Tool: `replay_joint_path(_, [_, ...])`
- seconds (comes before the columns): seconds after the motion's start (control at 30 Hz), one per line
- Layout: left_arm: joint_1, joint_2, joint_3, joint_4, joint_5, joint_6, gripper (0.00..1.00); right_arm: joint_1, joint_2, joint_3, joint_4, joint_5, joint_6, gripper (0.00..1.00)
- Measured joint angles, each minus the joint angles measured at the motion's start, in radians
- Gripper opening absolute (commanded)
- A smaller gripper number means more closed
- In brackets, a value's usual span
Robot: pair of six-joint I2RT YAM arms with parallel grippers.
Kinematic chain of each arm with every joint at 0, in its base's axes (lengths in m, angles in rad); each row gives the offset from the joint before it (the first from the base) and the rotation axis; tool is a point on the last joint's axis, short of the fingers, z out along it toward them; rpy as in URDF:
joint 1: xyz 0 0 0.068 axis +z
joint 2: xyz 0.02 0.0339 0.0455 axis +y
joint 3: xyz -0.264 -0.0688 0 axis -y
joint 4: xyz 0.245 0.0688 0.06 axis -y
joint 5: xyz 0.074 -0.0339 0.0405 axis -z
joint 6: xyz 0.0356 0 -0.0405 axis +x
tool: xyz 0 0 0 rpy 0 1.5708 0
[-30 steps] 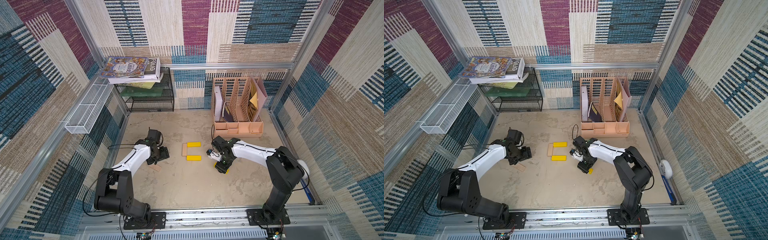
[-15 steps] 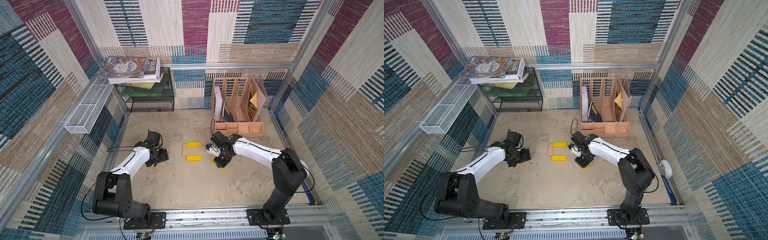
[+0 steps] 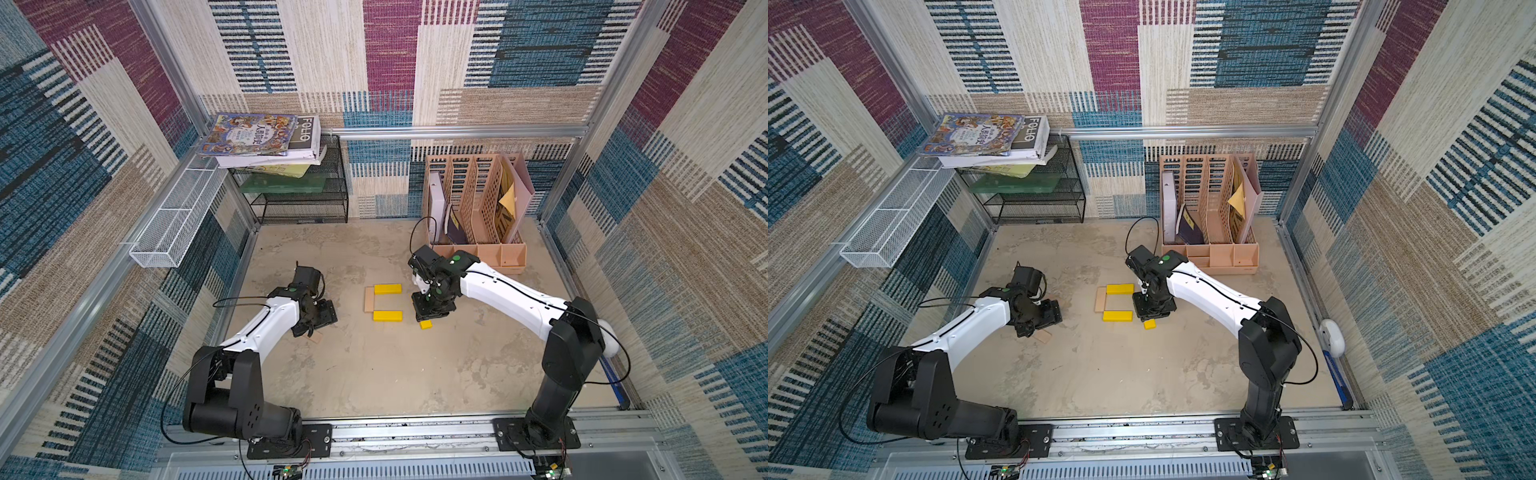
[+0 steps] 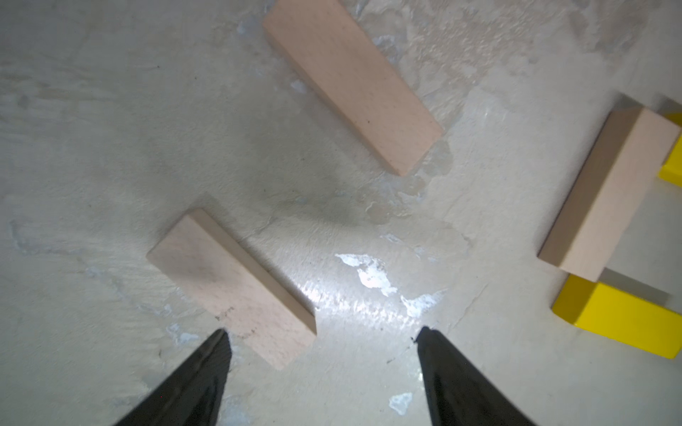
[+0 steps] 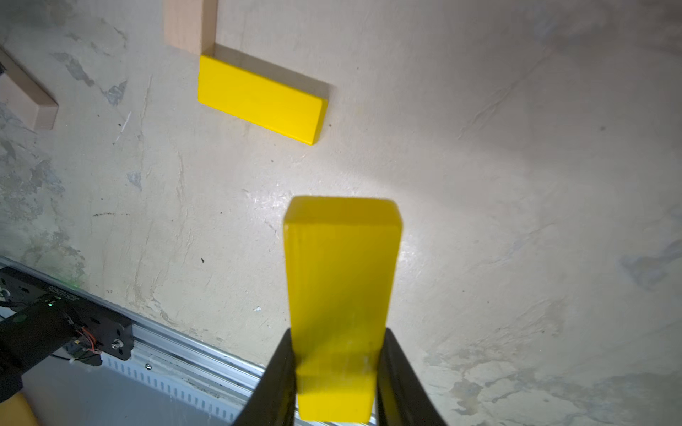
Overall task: Assemble the number 6 with building blocks
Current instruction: Assemble the building block at the center of the board.
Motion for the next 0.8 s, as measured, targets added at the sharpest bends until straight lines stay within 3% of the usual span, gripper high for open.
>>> replay_joint_path(0.37, [0.0,-0.012,0.003,0.0,-0.008,-0.029,0.83,0.088,0.198,0.045,-0.019,0.013,0.142,0.0])
replay_joint_path(0.8, [-0.001,-0.029,-0.014,-0.006,-0.022,-0.054,0.83,0.091,0.272,0.05,-0.009,0.033,0.175,0.0])
